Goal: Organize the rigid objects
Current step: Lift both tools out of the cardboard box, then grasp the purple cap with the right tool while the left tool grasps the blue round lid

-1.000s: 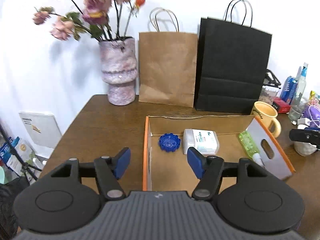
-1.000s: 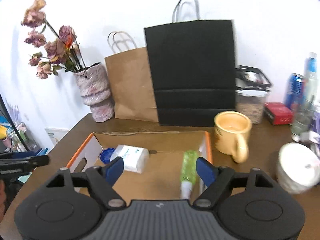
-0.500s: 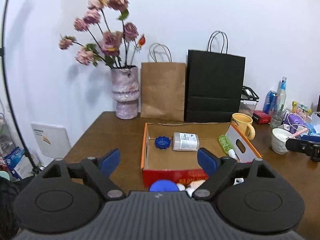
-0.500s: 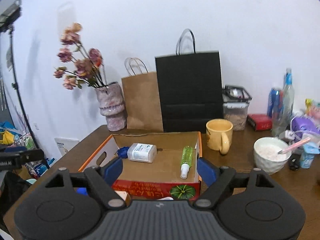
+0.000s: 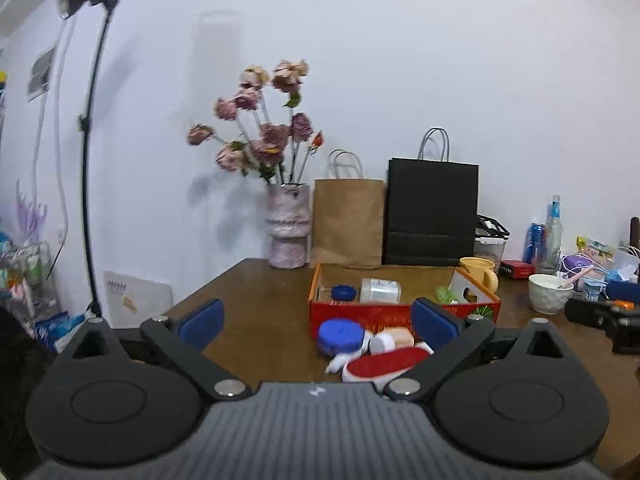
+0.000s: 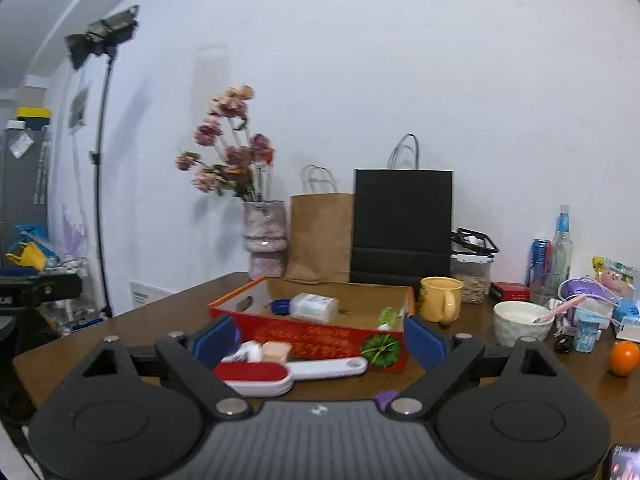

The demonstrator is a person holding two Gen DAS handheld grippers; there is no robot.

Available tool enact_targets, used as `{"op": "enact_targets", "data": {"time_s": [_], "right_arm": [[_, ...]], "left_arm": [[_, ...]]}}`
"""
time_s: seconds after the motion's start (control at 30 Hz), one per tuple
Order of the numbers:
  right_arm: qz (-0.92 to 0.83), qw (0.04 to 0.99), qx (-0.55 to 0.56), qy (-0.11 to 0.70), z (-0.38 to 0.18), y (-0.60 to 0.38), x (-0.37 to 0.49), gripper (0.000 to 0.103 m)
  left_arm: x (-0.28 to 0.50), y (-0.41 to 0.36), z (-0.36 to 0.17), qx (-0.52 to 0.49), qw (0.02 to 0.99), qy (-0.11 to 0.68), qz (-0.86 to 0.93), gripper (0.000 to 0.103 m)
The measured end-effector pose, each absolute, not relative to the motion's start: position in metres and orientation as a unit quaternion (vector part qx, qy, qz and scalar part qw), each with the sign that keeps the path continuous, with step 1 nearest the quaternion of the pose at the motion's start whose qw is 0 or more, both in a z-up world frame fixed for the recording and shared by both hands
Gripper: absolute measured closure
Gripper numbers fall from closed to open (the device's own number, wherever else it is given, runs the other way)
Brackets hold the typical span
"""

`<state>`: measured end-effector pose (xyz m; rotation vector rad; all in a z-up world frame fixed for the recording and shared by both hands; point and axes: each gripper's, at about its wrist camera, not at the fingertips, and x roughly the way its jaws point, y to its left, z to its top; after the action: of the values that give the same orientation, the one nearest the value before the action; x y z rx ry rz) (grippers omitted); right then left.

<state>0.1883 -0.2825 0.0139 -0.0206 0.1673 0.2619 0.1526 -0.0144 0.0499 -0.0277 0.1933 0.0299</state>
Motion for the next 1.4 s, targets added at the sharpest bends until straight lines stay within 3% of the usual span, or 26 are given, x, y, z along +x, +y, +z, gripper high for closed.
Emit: {"op": "enact_targets", "data": {"time_s": [0.27, 0.63, 0.97, 1.17, 1.27, 1.33, 1.4], "right_arm": [[0.138, 0.984, 0.011, 0.109, -0.024, -0.283, 0.15, 0.009], [0.118, 0.985, -0.007, 0.127, -0.035, -0.284, 0.178, 0.009], [0.06, 0.976, -0.028, 0.207, -0.053, -0.299, 0.28, 0.009], [0.042, 0.964, -0.006, 0.263, -0.07, -0.31, 0.346, 0.011], [0.037, 0.959, 0.005, 0.282, -0.078, -0.314, 0.369, 0.011], [0.036, 0.955, 0.01, 0.295, -0.082, -0.317, 0.378, 0.019], [0.034, 0.95, 0.015, 0.311, -0.086, -0.319, 0.384, 0.033]], "left_arm": [[0.126, -0.015, 0.027, -0.017, 0.992, 0.121, 0.027, 0.0], [0.155, -0.017, 0.008, -0.009, 0.989, 0.145, 0.027, 0.0], [0.271, -0.025, -0.02, 0.024, 0.988, 0.153, 0.02, 0.0], [0.363, -0.035, -0.035, 0.044, 0.979, 0.197, 0.006, 0.0], [0.4, -0.037, -0.045, 0.044, 0.971, 0.235, 0.002, 0.006], [0.411, -0.04, -0.049, 0.058, 0.97, 0.237, -0.011, 0.011], [0.417, -0.045, -0.052, 0.071, 0.967, 0.243, -0.021, 0.026]]}}
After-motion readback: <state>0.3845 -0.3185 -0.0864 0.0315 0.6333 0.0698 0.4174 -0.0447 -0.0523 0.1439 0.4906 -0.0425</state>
